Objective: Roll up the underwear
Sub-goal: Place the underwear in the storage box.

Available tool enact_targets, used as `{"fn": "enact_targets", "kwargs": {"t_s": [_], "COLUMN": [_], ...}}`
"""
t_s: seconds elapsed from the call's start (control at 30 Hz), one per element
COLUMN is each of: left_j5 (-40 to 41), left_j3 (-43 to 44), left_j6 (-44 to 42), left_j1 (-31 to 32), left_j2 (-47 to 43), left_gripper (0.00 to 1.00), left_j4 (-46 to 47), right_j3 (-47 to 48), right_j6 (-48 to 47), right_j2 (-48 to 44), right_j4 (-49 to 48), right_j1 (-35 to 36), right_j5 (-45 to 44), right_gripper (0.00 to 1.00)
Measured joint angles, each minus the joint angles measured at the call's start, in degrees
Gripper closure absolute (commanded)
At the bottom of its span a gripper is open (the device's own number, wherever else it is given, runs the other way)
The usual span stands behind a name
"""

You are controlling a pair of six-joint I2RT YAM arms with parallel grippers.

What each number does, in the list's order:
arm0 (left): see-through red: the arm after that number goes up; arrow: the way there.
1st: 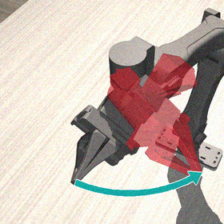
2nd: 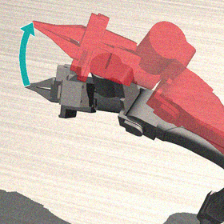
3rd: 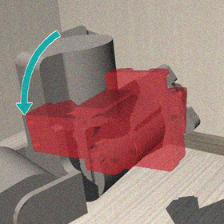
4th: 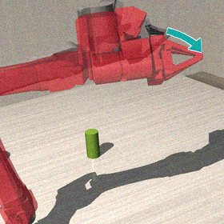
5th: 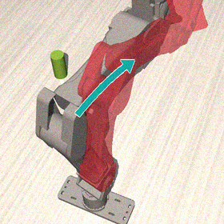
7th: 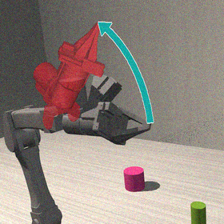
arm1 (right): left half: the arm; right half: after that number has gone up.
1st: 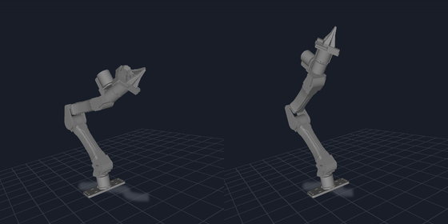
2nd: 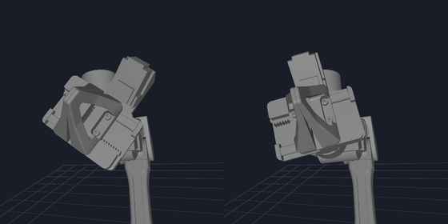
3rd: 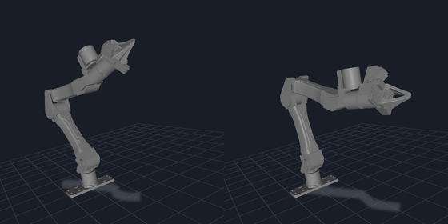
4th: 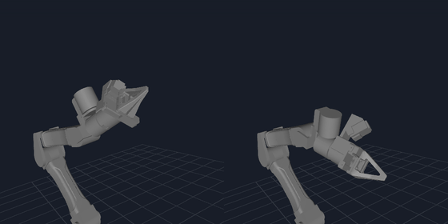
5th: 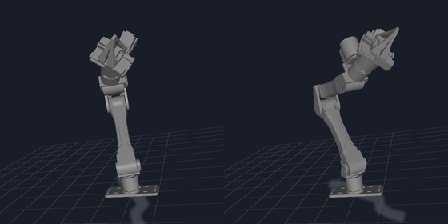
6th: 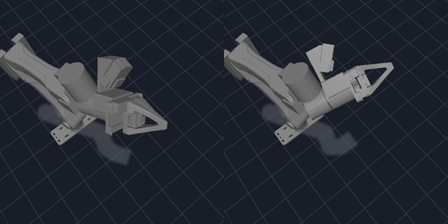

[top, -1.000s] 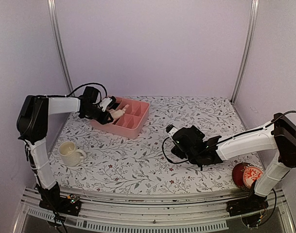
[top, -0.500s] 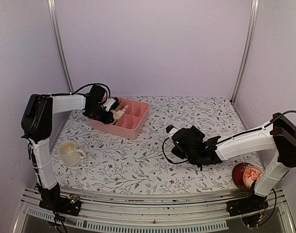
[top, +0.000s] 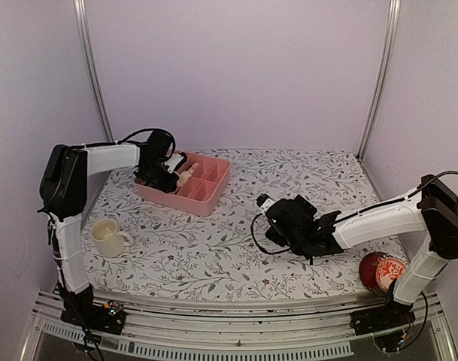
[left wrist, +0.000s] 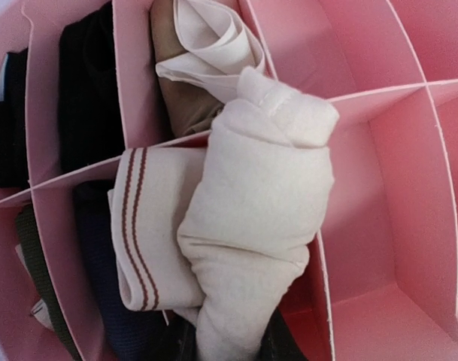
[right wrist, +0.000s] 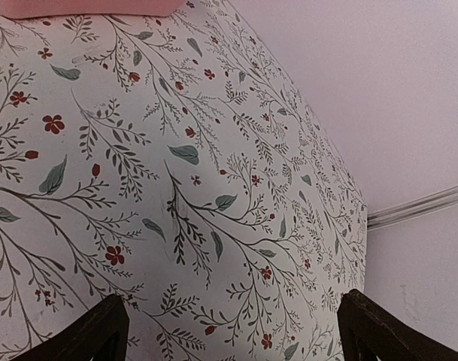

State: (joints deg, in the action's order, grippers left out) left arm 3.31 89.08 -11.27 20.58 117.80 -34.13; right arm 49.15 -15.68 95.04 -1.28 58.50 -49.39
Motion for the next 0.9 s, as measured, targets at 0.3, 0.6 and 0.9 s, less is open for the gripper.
{"fn": "enact_targets", "kwargs": {"t_s": [0.3, 0.6, 0.9], "left_j5": [3.8, 7.7, 9.9], "left_j3": [2.2, 1.5, -0.2], "left_j6": [-0.7, -0.6, -0.6], "left_j1": [0.1, 0.1, 1.1], "left_j2": [0.2, -1.9, -2.0], "left_gripper": [1.00, 1.00, 1.00], "left_j4": [-7.4, -10.9, -9.8], "right_j3": [0.0, 0.2, 0.2], "right_j6": [0.0, 0.0, 0.0], "right_j2": [0.0, 0.0, 0.0], "right_j4": [0.0, 0.4, 0.5], "right_j1": [0.1, 0.6, 1.1], "right_j5": [0.0, 0.0, -0.1], "right_gripper": [0.01, 0.01, 0.01]}}
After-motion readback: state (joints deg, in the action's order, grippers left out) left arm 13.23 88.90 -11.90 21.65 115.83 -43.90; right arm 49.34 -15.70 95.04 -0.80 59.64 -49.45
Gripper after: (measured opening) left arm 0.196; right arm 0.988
